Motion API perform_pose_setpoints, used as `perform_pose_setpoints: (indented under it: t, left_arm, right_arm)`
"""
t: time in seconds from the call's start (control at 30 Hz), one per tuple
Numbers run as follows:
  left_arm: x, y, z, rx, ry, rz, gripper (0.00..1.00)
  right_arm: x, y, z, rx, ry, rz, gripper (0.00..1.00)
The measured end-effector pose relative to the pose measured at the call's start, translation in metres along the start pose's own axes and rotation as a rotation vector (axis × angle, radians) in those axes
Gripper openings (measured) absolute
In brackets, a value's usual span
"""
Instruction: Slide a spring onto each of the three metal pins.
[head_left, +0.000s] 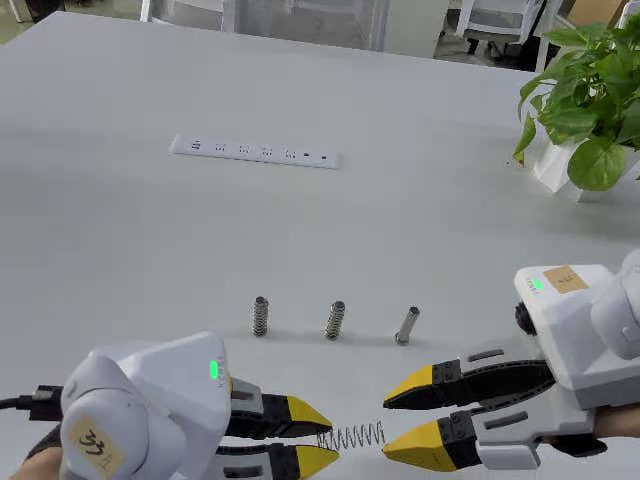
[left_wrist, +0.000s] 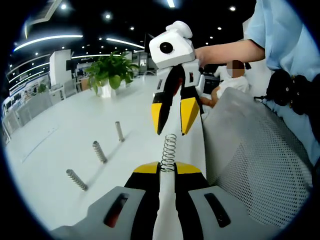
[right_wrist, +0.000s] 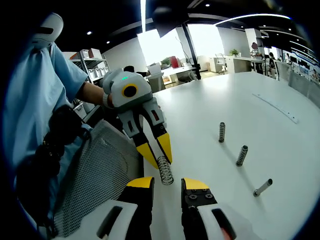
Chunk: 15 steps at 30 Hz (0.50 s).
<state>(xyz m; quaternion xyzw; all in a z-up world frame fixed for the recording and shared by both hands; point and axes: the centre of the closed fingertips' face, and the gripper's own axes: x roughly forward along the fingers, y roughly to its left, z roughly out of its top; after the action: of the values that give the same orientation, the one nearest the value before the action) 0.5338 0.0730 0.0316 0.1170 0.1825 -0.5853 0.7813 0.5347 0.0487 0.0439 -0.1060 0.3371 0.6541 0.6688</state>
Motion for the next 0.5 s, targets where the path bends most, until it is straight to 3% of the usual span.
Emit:
perform_pose_setpoints:
  t: [0.5]
  left_arm:
    - [-0.0005,-0.0023,0.0037,-0.013,-0.033,0.007,0.06]
  right_arm:
    - [0.0066,0.0052,-0.0025,0.02,0.023,0.04,0.1]
